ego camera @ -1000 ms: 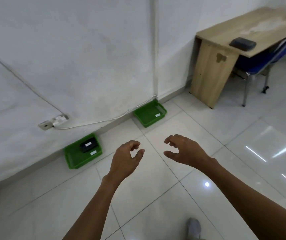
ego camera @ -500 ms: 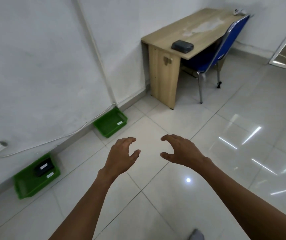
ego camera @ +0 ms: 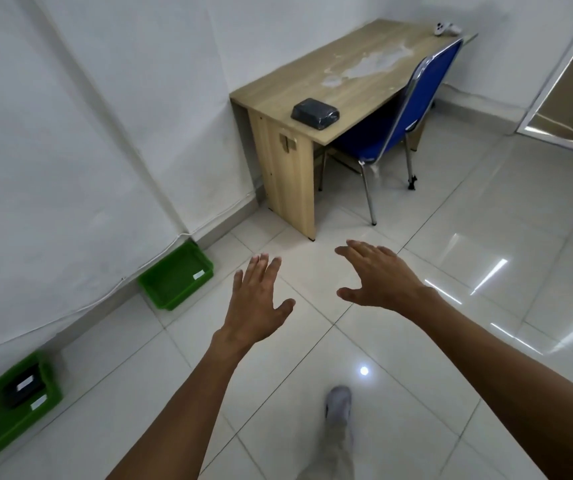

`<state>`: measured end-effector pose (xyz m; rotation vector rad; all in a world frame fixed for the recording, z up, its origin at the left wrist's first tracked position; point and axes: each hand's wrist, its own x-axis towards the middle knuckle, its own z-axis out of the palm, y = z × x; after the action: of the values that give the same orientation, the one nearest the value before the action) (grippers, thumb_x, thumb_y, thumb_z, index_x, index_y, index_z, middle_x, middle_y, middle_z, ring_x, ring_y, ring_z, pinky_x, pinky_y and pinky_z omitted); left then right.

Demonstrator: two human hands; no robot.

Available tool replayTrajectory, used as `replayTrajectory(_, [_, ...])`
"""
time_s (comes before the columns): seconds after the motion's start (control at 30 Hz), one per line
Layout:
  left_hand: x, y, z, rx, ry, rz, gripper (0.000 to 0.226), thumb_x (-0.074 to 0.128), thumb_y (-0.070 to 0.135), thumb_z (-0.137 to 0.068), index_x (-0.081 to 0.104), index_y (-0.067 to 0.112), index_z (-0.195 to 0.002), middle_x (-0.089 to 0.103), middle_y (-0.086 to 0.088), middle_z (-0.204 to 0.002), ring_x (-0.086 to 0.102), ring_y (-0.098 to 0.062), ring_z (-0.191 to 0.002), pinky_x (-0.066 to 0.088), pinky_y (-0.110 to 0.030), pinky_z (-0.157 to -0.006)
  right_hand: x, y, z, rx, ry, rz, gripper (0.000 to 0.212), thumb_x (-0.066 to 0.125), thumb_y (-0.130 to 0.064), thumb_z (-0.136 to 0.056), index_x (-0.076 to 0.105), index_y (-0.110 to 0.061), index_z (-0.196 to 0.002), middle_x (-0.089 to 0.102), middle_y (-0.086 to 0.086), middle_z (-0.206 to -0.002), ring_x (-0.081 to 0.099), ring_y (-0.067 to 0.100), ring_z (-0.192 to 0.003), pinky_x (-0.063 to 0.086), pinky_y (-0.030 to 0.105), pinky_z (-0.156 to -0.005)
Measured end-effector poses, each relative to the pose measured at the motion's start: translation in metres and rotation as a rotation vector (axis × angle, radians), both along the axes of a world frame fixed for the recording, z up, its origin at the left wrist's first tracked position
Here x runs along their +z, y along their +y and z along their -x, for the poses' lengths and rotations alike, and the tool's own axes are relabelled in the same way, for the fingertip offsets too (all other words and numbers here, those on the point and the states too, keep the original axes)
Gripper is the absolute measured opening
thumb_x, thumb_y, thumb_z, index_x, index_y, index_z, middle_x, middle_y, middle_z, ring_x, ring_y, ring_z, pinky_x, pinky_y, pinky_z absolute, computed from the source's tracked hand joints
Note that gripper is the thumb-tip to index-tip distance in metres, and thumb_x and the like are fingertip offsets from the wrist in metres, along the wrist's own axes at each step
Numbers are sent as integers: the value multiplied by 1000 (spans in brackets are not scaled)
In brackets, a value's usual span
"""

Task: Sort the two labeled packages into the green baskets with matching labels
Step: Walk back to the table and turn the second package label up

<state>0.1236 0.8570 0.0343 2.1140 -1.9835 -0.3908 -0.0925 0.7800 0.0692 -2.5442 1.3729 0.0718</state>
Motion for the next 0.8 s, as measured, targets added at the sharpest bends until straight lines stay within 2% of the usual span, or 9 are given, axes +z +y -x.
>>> replayTrajectory(0.3, [6, -187, 33, 15, 71, -26, 81, 52, 47, -89, 7, 21, -151, 4, -4, -161, -2, -20, -148, 4, -42, -118, 17, -169, 33, -46, 0, -22, 82, 61, -51, -83, 21, -21, -149, 24, 6, -158, 28, 22, -144, 26, 40, -118])
replayTrajectory(0.5, [3, -278, 63, 27, 71, -67, 83, 55, 47, -88, 7, 22, -151, 3, -3, -161, -2, -19, -148, 5, -42, -118, 18, -265, 62, -51, -20, -48, 81, 62, -50, -83, 23, -20, -148, 27, 4, -157, 32, 22, -142, 29, 39, -115])
replayTrajectory(0.8, [-9, -408, 120, 226, 107, -86, 82, 57, 45, -87, 11, 21, -150, 8, -4, -161, 2, -21, -148, 9, -44, -118, -1, -432, 123, 71, 13, -130, 81, 62, -51, -83, 23, -20, -148, 28, 4, -157, 36, 24, -140, 35, 42, -110])
